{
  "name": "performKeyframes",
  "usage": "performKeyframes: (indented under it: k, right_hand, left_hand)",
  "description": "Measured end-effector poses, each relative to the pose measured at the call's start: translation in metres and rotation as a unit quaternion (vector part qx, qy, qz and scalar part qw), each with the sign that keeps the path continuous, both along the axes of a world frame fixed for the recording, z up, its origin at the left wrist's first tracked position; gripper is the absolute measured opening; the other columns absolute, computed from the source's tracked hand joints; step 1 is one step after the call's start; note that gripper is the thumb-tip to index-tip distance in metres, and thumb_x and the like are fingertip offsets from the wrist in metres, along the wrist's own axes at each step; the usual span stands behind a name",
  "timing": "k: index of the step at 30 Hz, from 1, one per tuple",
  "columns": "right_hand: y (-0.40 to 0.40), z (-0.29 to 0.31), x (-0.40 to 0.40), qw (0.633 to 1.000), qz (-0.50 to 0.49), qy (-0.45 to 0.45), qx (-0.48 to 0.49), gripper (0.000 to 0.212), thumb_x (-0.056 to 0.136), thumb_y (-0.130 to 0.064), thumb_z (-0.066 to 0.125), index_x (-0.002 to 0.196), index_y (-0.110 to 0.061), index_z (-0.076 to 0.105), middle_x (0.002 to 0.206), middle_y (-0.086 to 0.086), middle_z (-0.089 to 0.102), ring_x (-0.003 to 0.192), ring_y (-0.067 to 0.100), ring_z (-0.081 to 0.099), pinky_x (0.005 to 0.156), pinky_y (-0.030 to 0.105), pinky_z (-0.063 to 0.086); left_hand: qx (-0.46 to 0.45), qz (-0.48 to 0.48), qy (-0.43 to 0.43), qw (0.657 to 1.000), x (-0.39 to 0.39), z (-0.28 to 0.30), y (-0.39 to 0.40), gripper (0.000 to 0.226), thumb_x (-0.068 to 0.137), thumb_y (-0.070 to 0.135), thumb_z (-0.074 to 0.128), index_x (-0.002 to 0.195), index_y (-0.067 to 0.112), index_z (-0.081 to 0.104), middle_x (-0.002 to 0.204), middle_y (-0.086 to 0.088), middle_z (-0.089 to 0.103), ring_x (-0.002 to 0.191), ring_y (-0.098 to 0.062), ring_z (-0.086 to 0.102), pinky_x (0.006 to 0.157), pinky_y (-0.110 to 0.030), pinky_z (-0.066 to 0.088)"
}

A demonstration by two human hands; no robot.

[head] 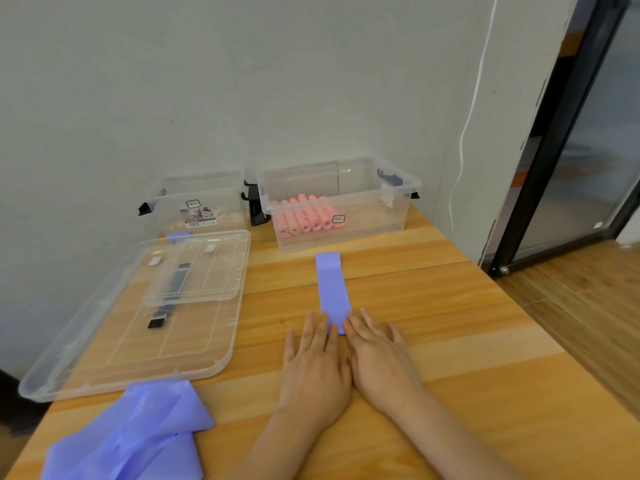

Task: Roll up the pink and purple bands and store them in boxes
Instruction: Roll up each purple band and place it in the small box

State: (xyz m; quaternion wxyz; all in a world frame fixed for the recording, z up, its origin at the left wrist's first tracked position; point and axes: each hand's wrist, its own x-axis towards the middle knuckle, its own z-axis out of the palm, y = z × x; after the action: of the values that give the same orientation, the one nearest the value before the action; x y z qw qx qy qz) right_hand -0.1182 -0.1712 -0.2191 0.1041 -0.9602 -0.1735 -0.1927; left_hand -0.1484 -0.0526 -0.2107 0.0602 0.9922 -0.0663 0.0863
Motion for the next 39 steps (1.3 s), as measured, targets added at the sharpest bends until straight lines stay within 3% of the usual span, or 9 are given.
performKeyframes:
  k: [4, 6, 11, 13, 15, 19, 25, 33, 39]
  right_hand:
    - [-0.003, -0.003, -0.002, 1.0, 0.003, -0.016, -0.006, 0.055, 0.066, -0.036, 0.034, 0.103, -0.019, 0.071, 0.114, -0.007, 0.067, 0.11, 0.012, 0.06, 0.079, 0.041, 0.053]
    - [-0.002, -0.004, -0.002, 1.0, 0.007, -0.018, -0.011, 0.056, 0.066, -0.037, 0.035, 0.104, -0.018, 0.071, 0.114, -0.007, 0.067, 0.111, 0.012, 0.06, 0.08, 0.042, 0.052]
    - [-0.001, -0.008, 0.003, 1.0, 0.004, -0.004, -0.005, 0.053, 0.065, -0.037, 0.037, 0.1, -0.019, 0.072, 0.108, -0.01, 0.069, 0.106, 0.01, 0.062, 0.075, 0.037, 0.054]
    - [0.001, -0.006, 0.005, 1.0, 0.003, -0.021, 0.014, 0.045, 0.068, -0.034, 0.038, 0.092, -0.02, 0.074, 0.1, -0.011, 0.071, 0.101, 0.008, 0.065, 0.072, 0.032, 0.054]
    - [0.003, -0.003, 0.009, 0.998, 0.005, -0.046, 0.038, 0.031, 0.07, -0.028, 0.042, 0.077, -0.024, 0.072, 0.084, -0.014, 0.07, 0.09, 0.007, 0.066, 0.071, 0.023, 0.05]
    - [0.003, 0.002, 0.023, 0.994, 0.0, -0.06, 0.088, 0.01, 0.063, -0.021, 0.055, 0.06, -0.025, 0.063, 0.065, -0.013, 0.059, 0.071, 0.007, 0.061, 0.064, 0.021, 0.026]
    - [0.001, -0.005, 0.033, 0.986, 0.019, -0.046, 0.159, 0.01, 0.062, -0.011, 0.06, 0.065, -0.018, 0.066, 0.07, -0.004, 0.058, 0.072, 0.02, 0.055, 0.058, 0.033, 0.047]
    - [-0.001, 0.002, 0.037, 0.989, 0.02, -0.041, 0.142, 0.009, 0.061, -0.014, 0.063, 0.064, -0.022, 0.067, 0.063, -0.007, 0.062, 0.061, 0.02, 0.06, 0.061, 0.027, 0.039]
    - [0.0, 0.001, 0.036, 0.989, 0.044, -0.033, 0.135, 0.01, 0.057, -0.021, 0.064, 0.064, -0.022, 0.07, 0.073, -0.009, 0.062, 0.069, 0.015, 0.06, 0.056, 0.028, 0.048]
  left_hand:
    - [-0.023, -0.006, 0.067, 0.997, 0.002, 0.005, -0.003, 0.092, 0.065, 0.048, -0.011, 0.149, 0.017, 0.013, 0.157, -0.002, -0.002, 0.141, -0.019, -0.015, 0.113, -0.045, -0.003]
    - [-0.025, -0.005, 0.083, 0.996, 0.002, 0.01, -0.002, 0.096, 0.06, 0.049, -0.015, 0.149, 0.02, 0.003, 0.156, -0.001, -0.01, 0.139, -0.017, -0.024, 0.112, -0.044, -0.009]
    - [-0.031, 0.004, 0.078, 0.996, 0.005, 0.006, -0.003, 0.088, 0.068, 0.048, -0.012, 0.149, 0.018, 0.005, 0.157, -0.001, -0.005, 0.143, -0.021, -0.014, 0.114, -0.044, -0.003]
    - [-0.049, 0.005, 0.019, 0.999, 0.011, 0.007, -0.003, 0.082, 0.074, 0.045, 0.004, 0.139, 0.011, 0.04, 0.148, -0.004, 0.033, 0.139, -0.026, 0.024, 0.109, -0.042, 0.026]
    - [-0.077, -0.004, -0.079, 0.994, 0.019, 0.003, 0.001, 0.05, 0.074, 0.033, 0.029, 0.094, 0.016, 0.071, 0.103, 0.001, 0.065, 0.099, -0.023, 0.059, 0.078, -0.03, 0.049]
    - [-0.128, -0.013, -0.151, 0.98, 0.033, 0.004, 0.008, 0.026, 0.069, 0.021, 0.041, 0.067, 0.021, 0.067, 0.07, 0.006, 0.06, 0.072, -0.014, 0.045, 0.061, -0.025, 0.032]
    - [-0.255, -0.01, -0.082, 0.963, 0.047, -0.004, 0.016, 0.017, 0.068, 0.014, 0.058, 0.075, 0.017, 0.073, 0.074, -0.002, 0.066, 0.07, -0.029, 0.058, 0.06, -0.042, 0.05]
    - [-0.121, -0.037, -0.186, 0.974, 0.049, -0.001, 0.014, 0.033, 0.069, 0.024, 0.04, 0.073, 0.021, 0.072, 0.058, 0.003, 0.059, 0.055, -0.021, 0.059, 0.049, -0.028, 0.046]
    - [-0.129, -0.032, -0.17, 0.976, 0.05, -0.008, 0.013, 0.031, 0.069, 0.032, 0.043, 0.067, 0.022, 0.072, 0.075, 0.002, 0.064, 0.064, -0.022, 0.062, 0.049, -0.033, 0.049]
